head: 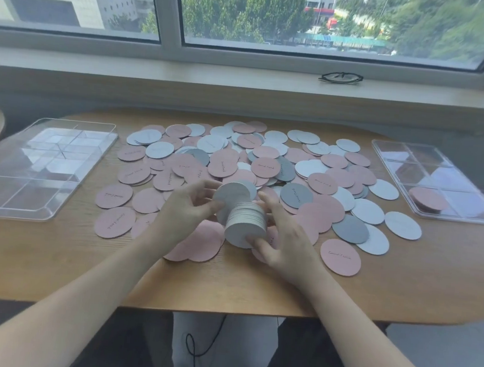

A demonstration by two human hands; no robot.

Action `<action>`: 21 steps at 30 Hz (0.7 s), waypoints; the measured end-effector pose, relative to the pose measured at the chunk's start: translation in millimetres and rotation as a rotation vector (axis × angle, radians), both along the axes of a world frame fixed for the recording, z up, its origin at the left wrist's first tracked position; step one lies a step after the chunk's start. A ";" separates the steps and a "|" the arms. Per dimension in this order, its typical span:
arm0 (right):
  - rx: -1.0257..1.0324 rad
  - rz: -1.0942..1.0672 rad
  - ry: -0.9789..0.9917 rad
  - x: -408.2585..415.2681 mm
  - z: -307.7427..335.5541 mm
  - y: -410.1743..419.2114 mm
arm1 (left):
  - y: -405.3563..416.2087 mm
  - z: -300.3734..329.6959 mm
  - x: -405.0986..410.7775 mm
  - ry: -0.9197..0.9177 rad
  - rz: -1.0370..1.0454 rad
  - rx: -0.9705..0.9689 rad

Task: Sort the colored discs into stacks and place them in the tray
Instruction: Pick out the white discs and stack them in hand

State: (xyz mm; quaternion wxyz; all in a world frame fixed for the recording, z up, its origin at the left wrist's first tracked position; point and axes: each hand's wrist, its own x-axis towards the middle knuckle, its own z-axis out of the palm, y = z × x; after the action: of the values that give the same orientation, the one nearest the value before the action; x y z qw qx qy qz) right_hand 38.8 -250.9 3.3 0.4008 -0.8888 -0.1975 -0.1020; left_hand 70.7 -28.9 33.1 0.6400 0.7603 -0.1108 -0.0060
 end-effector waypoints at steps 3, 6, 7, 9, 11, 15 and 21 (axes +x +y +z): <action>-0.023 -0.014 -0.028 0.3 -0.3 1.1 | -5.3 -3.3 -6.3 -0.071 -0.021 0.140; -0.059 -0.021 -0.058 0.8 0.2 1.1 | -9.5 -6.8 -17.2 -0.080 -0.109 0.202; -0.085 -0.026 -0.071 1.9 0.0 1.0 | -9.4 -9.2 -18.7 -0.090 -0.155 0.224; -0.167 -0.034 -0.116 4.2 -1.2 2.3 | -10.2 -13.9 -20.1 -0.129 -0.218 0.335; -0.207 -0.031 -0.154 5.1 -2.4 3.7 | -12.6 -17.9 -19.3 -0.174 -0.204 0.488; -0.150 -0.050 -0.118 2.1 -1.1 3.1 | -19.4 -20.9 -17.7 -0.259 -0.130 0.661; -0.260 -0.014 -0.184 -2.1 0.1 4.5 | -24.9 -36.4 -26.2 -0.325 -0.050 0.751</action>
State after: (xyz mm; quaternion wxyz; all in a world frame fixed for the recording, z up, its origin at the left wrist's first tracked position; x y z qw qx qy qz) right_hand 36.8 -246.4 3.4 0.2619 -0.9214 -0.2390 -0.1594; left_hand 44.5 -53.8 -3.3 0.2919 0.9292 -0.2190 0.0585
